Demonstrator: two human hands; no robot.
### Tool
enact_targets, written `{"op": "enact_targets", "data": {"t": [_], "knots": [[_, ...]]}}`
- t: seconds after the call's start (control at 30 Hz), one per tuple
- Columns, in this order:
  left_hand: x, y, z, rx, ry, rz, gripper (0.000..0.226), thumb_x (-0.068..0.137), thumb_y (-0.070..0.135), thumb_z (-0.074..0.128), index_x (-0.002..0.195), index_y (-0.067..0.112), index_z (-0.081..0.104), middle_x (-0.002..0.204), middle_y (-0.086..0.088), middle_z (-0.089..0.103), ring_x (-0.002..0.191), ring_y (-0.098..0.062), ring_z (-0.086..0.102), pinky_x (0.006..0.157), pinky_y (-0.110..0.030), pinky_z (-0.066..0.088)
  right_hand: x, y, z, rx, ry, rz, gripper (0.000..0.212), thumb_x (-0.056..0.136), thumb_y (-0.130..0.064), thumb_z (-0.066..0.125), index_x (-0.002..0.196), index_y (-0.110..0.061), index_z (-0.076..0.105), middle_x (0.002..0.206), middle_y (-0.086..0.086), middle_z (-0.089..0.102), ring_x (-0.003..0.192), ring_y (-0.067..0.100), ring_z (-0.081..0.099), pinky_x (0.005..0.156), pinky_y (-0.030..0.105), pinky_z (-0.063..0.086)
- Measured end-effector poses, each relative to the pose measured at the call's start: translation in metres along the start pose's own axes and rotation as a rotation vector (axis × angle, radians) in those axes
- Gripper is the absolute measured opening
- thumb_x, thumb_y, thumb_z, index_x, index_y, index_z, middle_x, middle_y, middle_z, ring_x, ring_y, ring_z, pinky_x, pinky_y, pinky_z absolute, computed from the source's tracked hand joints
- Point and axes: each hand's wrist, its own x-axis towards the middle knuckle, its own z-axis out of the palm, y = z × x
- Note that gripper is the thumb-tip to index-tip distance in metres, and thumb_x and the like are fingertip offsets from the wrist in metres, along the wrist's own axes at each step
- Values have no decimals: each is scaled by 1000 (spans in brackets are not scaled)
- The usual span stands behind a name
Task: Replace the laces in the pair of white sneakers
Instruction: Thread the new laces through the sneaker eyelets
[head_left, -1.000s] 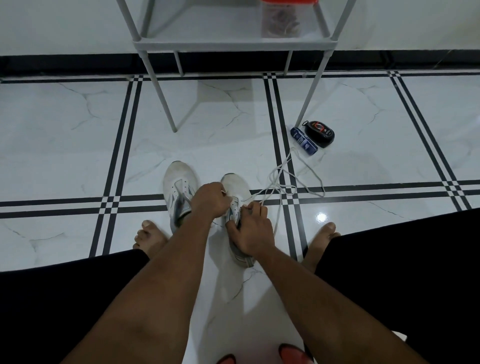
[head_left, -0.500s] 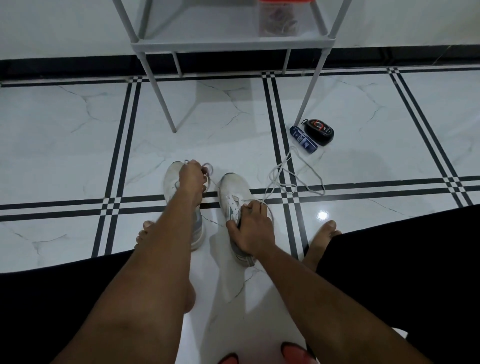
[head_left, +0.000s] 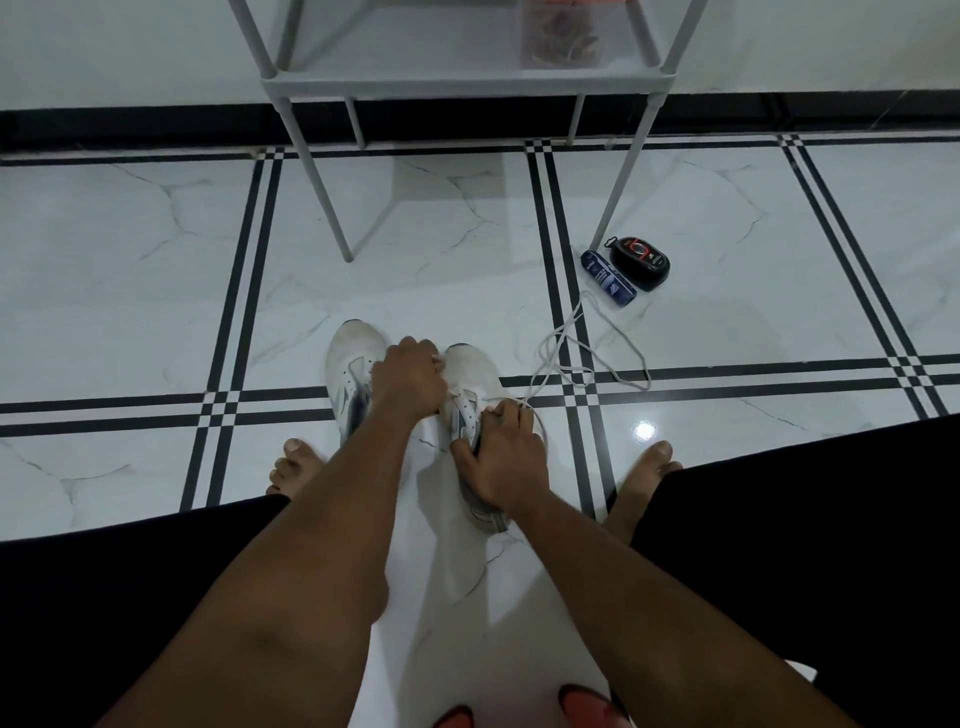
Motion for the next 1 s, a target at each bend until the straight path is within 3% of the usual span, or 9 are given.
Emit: {"op": "enact_targets", "data": {"t": [0.1,0.2,0.3,0.37,0.47,0.6,0.77,0.87,1.0], "knots": [[11,-2,-19,-111,180,-64,27,97,21,53,123,25,60,124,-5,61,117,-34,57,97,-50,41,0,-2,-3,7,-44,16,64,92,-64,41,120,-11,64,133,12,50,126,32,43,91,49,54],[11,0,-27,42,254,-139,55,91,24,61,143,30,46,146,-9,46,134,-35,41,105,-56,33,2,-1,-1,115,-31,70,66,92,-68,42,116,-13,68,129,8,52,127,28,42,93,46,52],[0,12,-22,93,389,-123,52,82,24,66,131,16,50,131,-15,50,121,-37,47,95,-50,42,17,3,-4,414,-51,301,57,94,-66,47,113,-19,72,119,3,54,115,20,46,95,39,46],[-7,21,-9,-103,269,-146,38,91,32,60,121,9,58,120,-15,63,110,-37,60,90,-45,52,29,4,-8,612,-22,468,48,92,-62,50,90,-20,75,103,7,61,93,19,56,85,35,47],[-16,25,21,-302,-34,-327,53,98,49,57,123,3,66,123,-18,70,114,-37,66,90,-38,53,42,7,-11,778,-3,626,49,95,-46,61,55,-18,59,65,4,62,62,20,58,66,31,43],[-20,16,44,-352,-42,-416,58,93,55,68,114,1,72,115,-17,75,107,-35,70,81,-32,51,51,8,-8,826,-22,746,45,93,-54,70,63,-20,66,75,4,73,76,24,69,67,30,49],[-31,21,52,-614,29,-502,42,84,50,83,87,8,77,87,-3,76,92,-26,72,84,-31,55,70,11,-10,853,-52,866,50,79,-51,85,93,-6,72,91,7,76,86,28,74,78,35,60],[-45,26,62,-728,92,-503,47,80,46,87,104,7,77,101,-4,74,100,-22,68,84,-24,46,73,9,-12,819,-48,829,25,85,-35,80,82,-13,70,89,6,76,87,28,73,80,36,60],[-45,23,71,-716,144,-519,56,75,50,90,109,8,75,112,-7,73,105,-25,68,84,-26,48,68,9,-11,810,-57,723,31,95,-34,67,67,-22,61,78,-2,66,78,24,64,72,34,52]]}}
